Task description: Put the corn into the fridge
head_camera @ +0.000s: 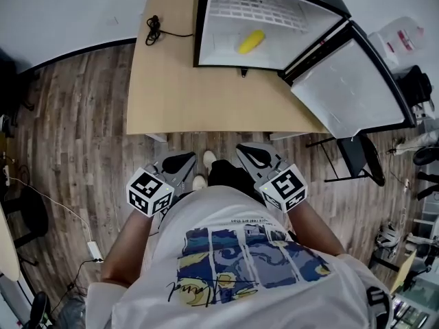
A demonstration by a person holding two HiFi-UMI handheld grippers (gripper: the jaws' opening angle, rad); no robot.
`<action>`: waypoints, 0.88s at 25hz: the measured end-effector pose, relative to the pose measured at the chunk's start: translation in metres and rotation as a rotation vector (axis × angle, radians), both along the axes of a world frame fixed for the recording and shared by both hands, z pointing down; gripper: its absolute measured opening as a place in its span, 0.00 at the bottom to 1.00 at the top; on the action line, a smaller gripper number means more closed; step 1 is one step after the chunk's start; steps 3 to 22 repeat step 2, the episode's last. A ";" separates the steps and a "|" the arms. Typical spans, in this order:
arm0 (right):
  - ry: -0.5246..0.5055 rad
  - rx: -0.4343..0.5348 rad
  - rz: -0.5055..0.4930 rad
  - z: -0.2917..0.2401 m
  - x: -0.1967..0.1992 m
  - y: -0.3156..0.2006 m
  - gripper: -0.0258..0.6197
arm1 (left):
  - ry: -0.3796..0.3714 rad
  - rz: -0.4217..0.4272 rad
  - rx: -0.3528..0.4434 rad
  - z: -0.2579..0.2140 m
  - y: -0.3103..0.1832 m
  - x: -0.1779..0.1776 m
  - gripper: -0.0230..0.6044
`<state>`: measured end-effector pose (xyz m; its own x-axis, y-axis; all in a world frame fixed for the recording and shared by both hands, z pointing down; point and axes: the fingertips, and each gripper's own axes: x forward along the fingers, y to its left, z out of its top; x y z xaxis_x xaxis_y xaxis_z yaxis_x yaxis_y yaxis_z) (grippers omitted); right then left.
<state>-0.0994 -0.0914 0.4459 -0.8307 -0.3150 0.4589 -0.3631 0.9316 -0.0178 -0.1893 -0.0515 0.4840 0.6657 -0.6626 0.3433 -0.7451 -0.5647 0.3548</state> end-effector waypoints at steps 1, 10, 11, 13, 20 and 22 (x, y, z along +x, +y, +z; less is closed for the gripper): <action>0.004 -0.003 -0.005 0.003 -0.002 -0.005 0.06 | -0.003 -0.006 -0.003 0.002 -0.005 -0.002 0.05; 0.009 -0.006 -0.011 0.005 -0.004 -0.011 0.06 | -0.006 -0.011 -0.005 0.004 -0.009 -0.005 0.05; 0.009 -0.006 -0.011 0.005 -0.004 -0.011 0.06 | -0.006 -0.011 -0.005 0.004 -0.009 -0.005 0.05; 0.009 -0.006 -0.011 0.005 -0.004 -0.011 0.06 | -0.006 -0.011 -0.005 0.004 -0.009 -0.005 0.05; 0.009 -0.006 -0.011 0.005 -0.004 -0.011 0.06 | -0.006 -0.011 -0.005 0.004 -0.009 -0.005 0.05; 0.009 -0.006 -0.011 0.005 -0.004 -0.011 0.06 | -0.006 -0.011 -0.005 0.004 -0.009 -0.005 0.05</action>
